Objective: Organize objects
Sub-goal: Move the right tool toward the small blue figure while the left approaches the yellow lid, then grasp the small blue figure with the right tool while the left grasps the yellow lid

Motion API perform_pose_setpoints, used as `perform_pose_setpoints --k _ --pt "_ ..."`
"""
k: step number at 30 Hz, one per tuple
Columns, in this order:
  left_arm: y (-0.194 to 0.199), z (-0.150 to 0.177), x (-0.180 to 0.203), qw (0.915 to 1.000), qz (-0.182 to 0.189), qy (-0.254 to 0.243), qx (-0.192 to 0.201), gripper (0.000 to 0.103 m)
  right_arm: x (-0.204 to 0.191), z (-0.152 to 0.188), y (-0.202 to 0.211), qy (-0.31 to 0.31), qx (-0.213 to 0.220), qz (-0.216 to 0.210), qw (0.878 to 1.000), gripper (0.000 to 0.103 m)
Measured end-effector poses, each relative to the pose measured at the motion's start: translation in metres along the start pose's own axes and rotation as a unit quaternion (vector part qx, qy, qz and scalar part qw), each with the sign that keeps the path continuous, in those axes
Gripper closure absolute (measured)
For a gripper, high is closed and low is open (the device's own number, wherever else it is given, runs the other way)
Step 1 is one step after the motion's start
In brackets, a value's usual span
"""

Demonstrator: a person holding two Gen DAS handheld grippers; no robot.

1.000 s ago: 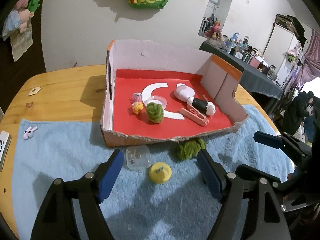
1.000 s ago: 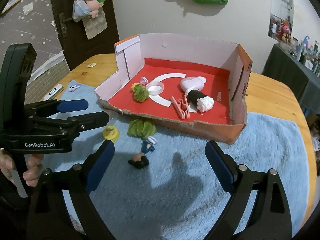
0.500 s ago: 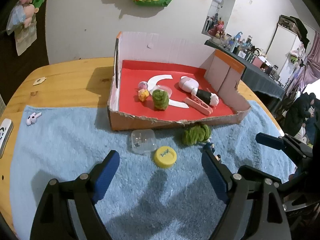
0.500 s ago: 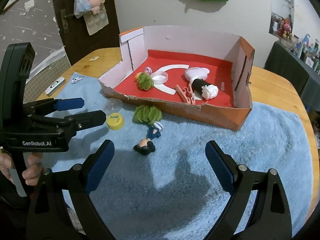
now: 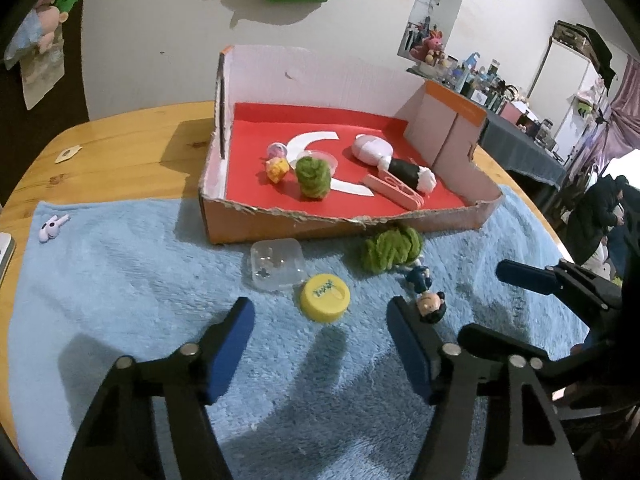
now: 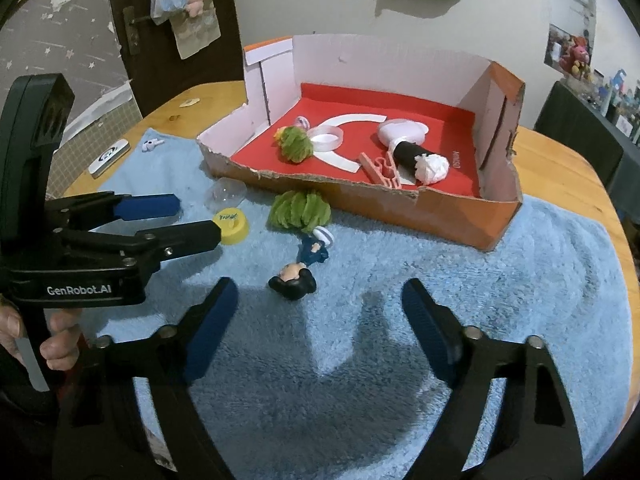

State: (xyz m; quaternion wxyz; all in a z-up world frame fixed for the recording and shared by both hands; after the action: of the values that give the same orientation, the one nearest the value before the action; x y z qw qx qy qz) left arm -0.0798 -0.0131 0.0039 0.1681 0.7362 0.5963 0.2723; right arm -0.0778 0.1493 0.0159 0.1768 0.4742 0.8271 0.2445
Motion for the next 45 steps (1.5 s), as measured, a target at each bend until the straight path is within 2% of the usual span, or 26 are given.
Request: perform_pose_setpoints --k 3,9,25,29,33,36,45 --pt "-0.004 0.001 0.002 1.0000 0.005 -0.003 -0.004 0.042 -0.002 0.001 -0.004 0.001 -0.005 -0.006 1.000 0.035" --pt "-0.013 0.003 0.005 0.9997 0.014 -0.010 -0.016 0.052 -0.003 0.003 -0.016 -0.014 -0.011 -0.025 1.000 0.042" --pt "-0.028 0.002 0.007 0.9993 0.018 -0.014 -0.029 0.052 -0.007 0.006 -0.036 -0.007 -0.022 -0.033 0.999 0.056" --pt "-0.029 0.001 0.007 0.9993 0.017 -0.015 -0.030 0.052 -0.008 0.006 -0.037 -0.008 -0.020 -0.034 0.999 0.067" --pt "-0.031 0.001 0.008 0.9993 0.013 -0.018 -0.030 0.062 -0.006 0.007 -0.037 -0.016 -0.019 -0.038 0.999 0.073" --pt "-0.032 0.002 0.009 0.9993 0.006 -0.022 -0.028 0.071 -0.006 0.008 -0.035 -0.020 -0.020 -0.040 0.999 0.074" --pt "-0.021 0.008 0.012 0.9994 0.014 -0.017 -0.027 0.071 -0.008 0.010 -0.025 -0.027 -0.019 -0.049 0.998 0.074"
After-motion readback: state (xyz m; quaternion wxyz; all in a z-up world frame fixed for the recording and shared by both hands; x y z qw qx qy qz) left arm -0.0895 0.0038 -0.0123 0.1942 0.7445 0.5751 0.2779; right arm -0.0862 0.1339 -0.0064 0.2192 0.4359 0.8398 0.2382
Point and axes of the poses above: each gripper's, at about its wrist camera, not at the fingertips, and y roughly against the way its jaws point, x to its right, z to its underside, the point moved 1 cm from there along -y, roughly the way its jaws point, and after that the axes turned 14 degrees about x, right-handed, at the moved point
